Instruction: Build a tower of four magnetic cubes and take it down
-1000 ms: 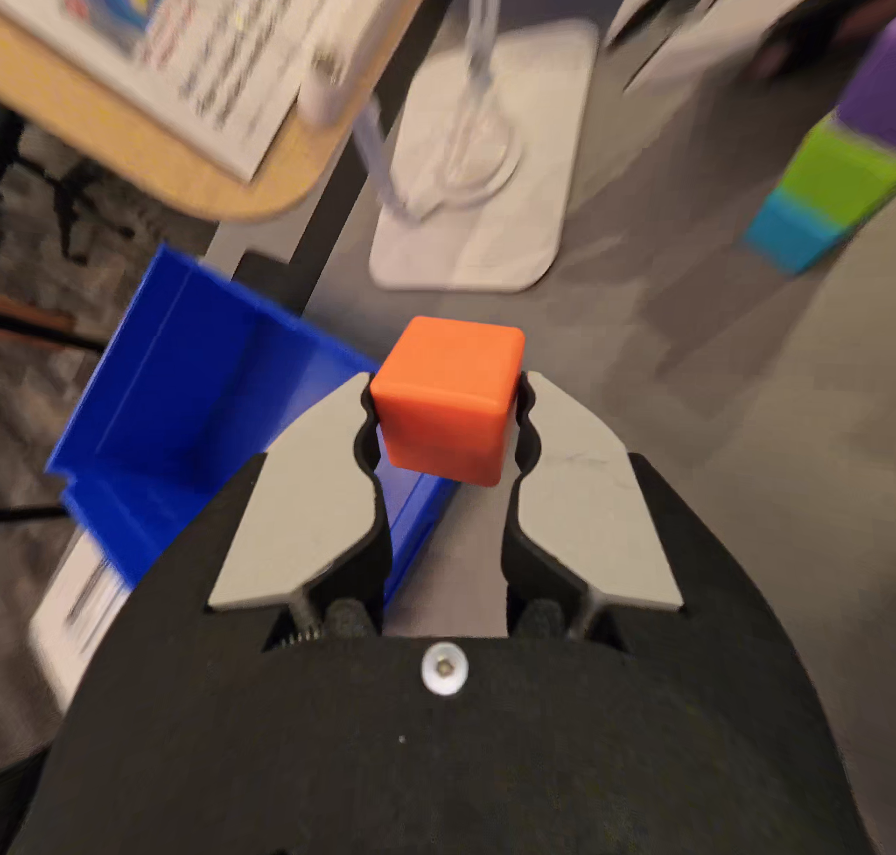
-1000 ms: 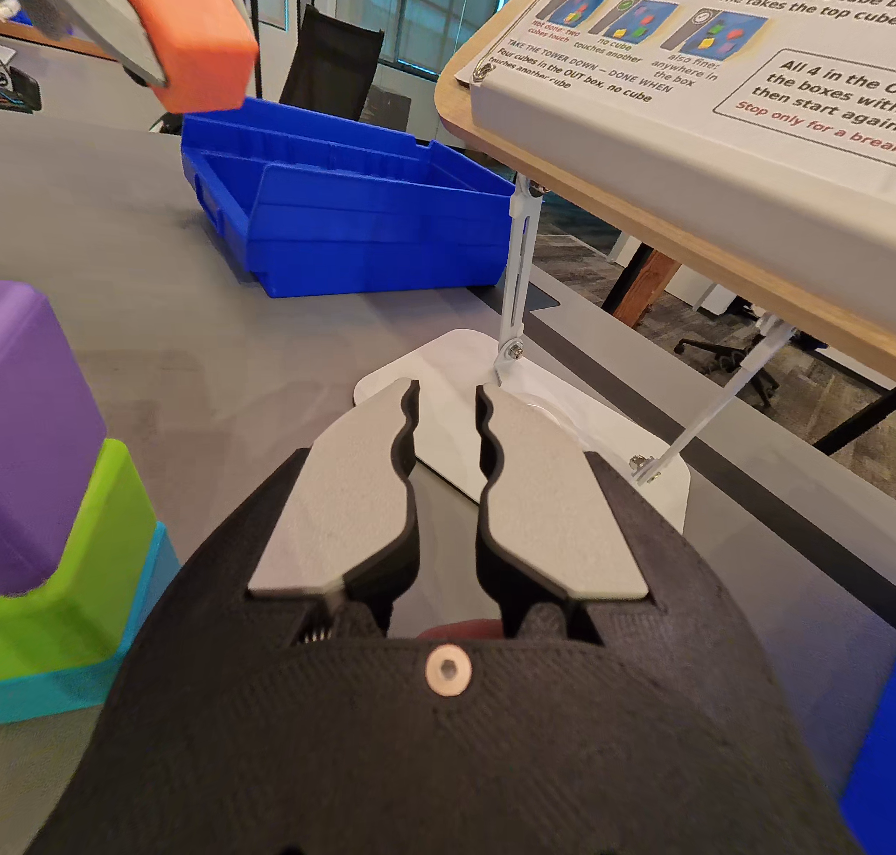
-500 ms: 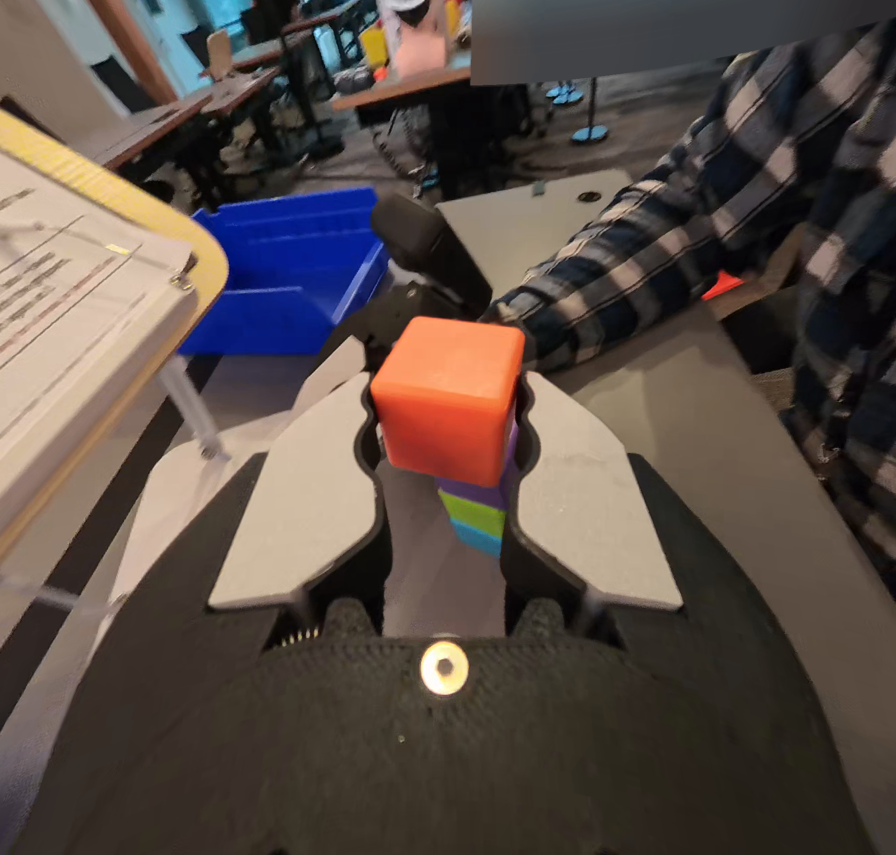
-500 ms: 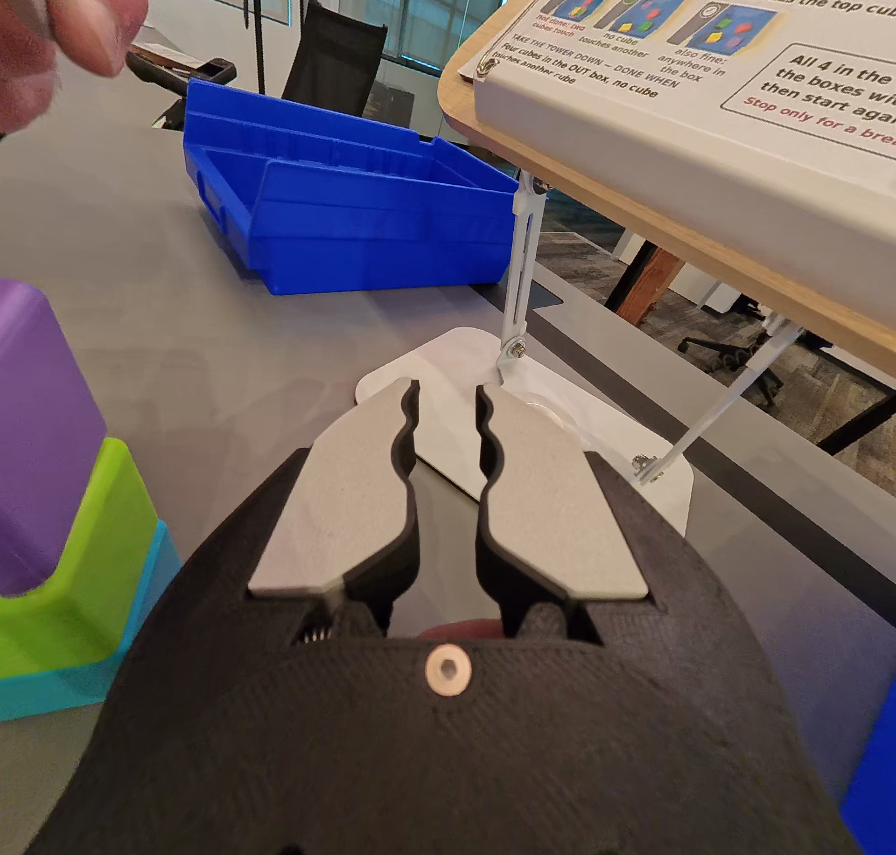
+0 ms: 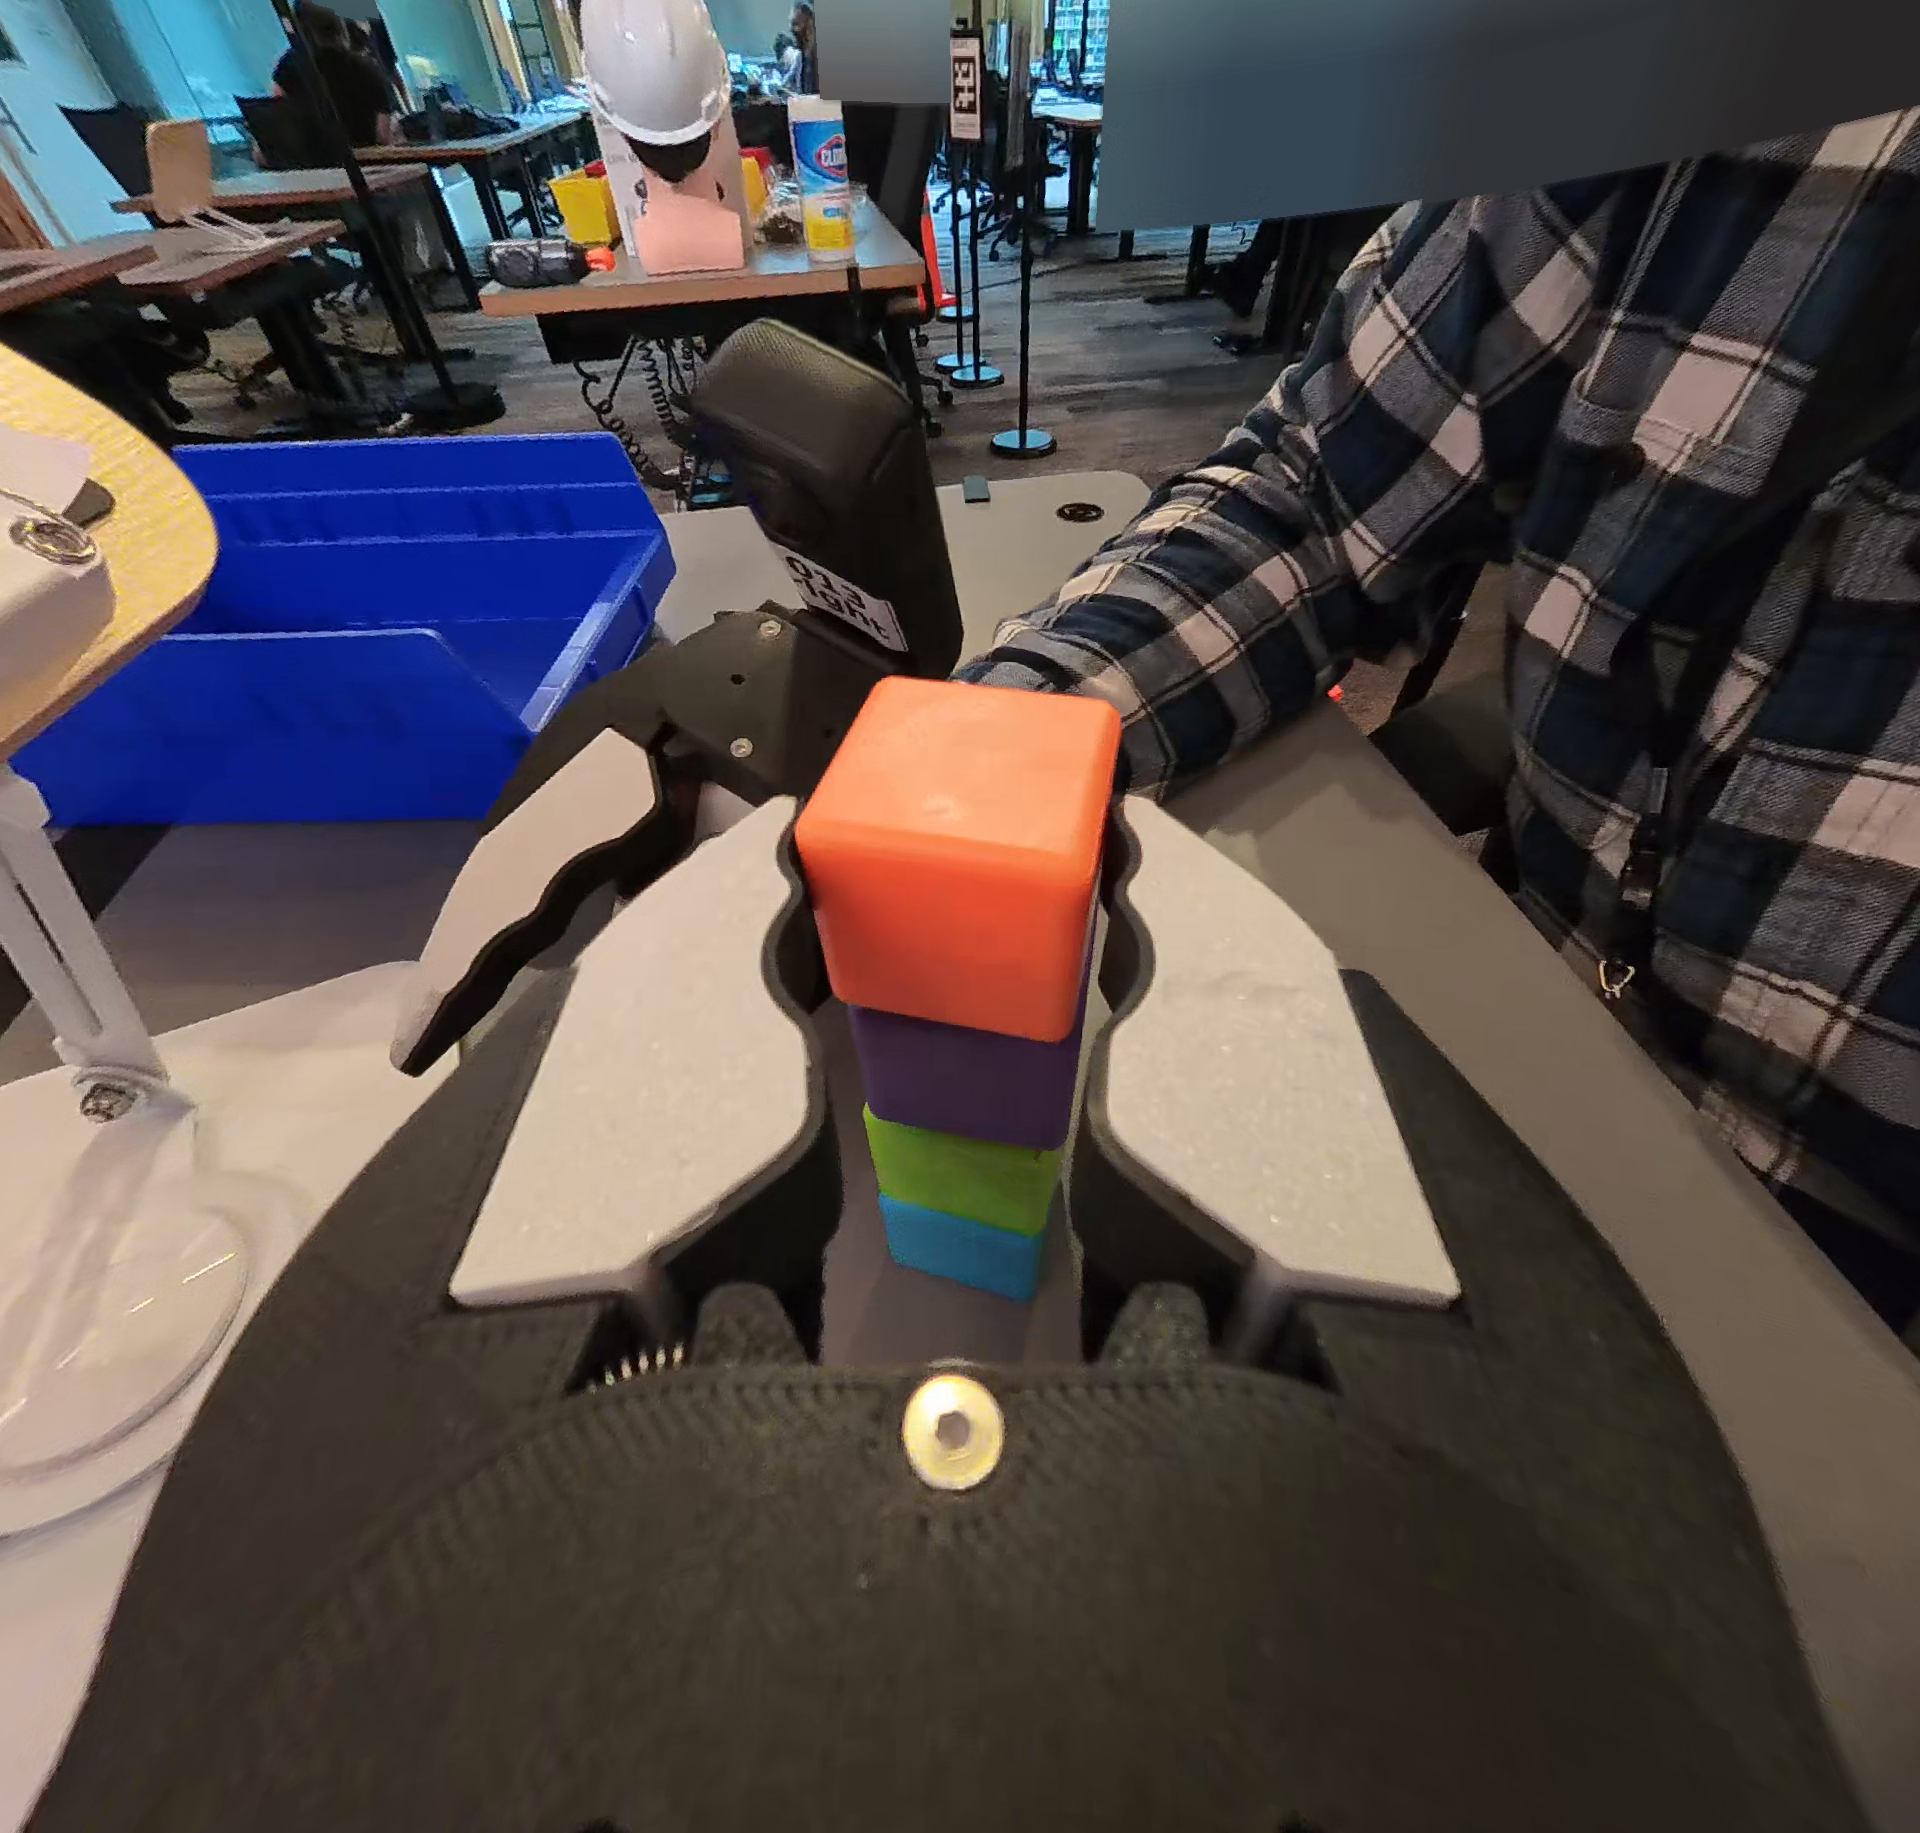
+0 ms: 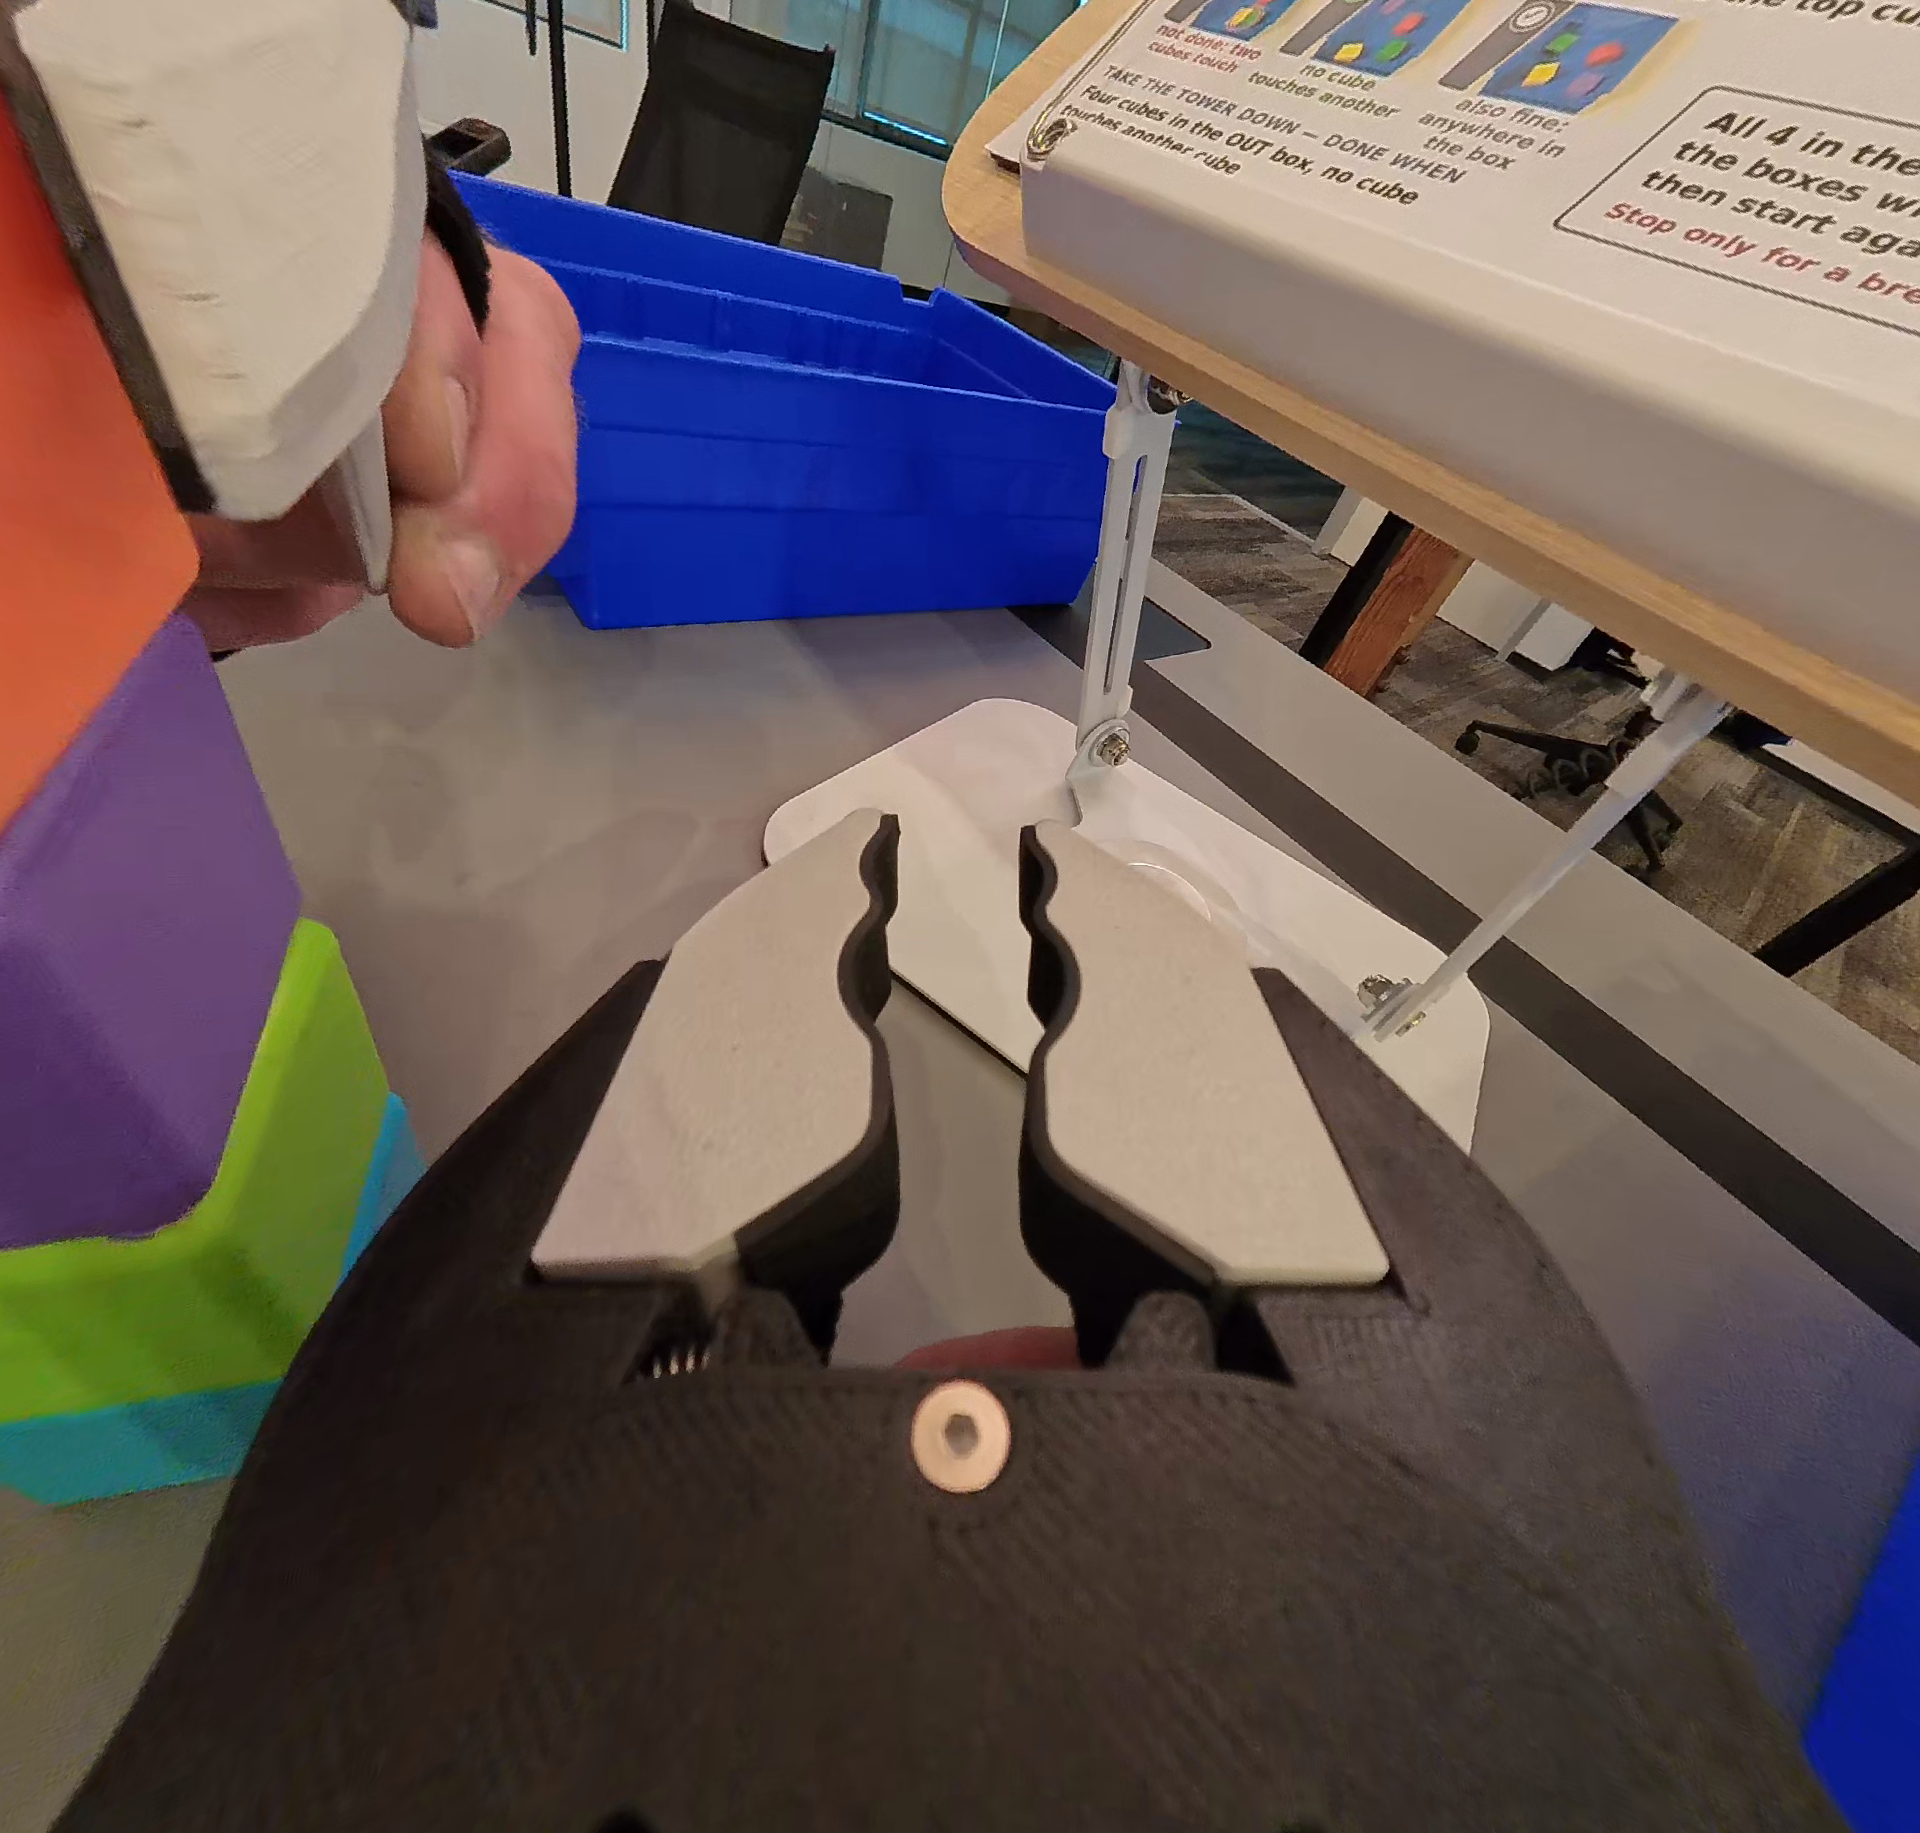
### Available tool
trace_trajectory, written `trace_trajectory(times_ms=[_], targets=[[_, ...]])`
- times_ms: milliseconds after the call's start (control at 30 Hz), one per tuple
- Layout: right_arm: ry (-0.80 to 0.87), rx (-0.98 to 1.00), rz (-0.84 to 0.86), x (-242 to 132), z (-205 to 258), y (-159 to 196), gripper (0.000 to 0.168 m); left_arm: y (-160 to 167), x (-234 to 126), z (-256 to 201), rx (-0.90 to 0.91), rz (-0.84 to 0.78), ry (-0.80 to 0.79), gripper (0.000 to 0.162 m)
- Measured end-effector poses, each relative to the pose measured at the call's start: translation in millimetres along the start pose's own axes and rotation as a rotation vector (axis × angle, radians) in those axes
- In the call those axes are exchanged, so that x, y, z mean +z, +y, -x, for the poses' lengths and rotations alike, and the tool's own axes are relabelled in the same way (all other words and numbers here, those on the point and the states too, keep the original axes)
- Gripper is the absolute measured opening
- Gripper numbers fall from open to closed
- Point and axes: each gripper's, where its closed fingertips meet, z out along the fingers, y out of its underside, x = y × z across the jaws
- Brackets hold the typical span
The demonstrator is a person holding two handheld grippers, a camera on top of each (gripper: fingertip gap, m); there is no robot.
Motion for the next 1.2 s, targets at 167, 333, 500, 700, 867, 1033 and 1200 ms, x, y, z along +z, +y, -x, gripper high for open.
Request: trace_trajectory(times_ms=[167, 333, 500, 700, 867, 1033, 1200], targets=[[-0.001, -0.001, 0.001, 0.0, 0.2, 0.0, 0.022, 0.3, 1.0, -0.3, -0.001, 0.015, 0.012, 0.052], [-0.001, -0.001, 0.001, 0.0, 0.3, 0.0, 0.022, -6.8, -2.2, 4.4, 0.008, -0.013, -0.022, 0.061], [-0.001, 0.000, 0.001, -0.2, -0.1, 0.0, 0.022, -19.7, -16.0, 14.2, 0.019, -0.042, -0.114, 0.069], [0.000, -0.001, 0.001, -0.4, -0.3, 0.0, 0.022, -32.4, -43.1, 19.8, 0.033, -0.104, -0.214, 0.065], [0.000, 0.000, 0.001, -0.6, -0.7, 0.0, 0.022, -32.5, -69.6, 28.2, -0.003, -0.198, -0.302, 0.059], [0.001, 0.002, 0.000, -1.0, -1.2, 0.0, 0.022, 0.3, -77.9, 56.0, -0.050, -0.157, -0.497, 0.033], [0.006, 0.010, -0.005, -1.8, -2.8, -0.6, 0.022, 37.0, -76.8, 82.4, -0.075, -0.039, -0.693, 0.003]])
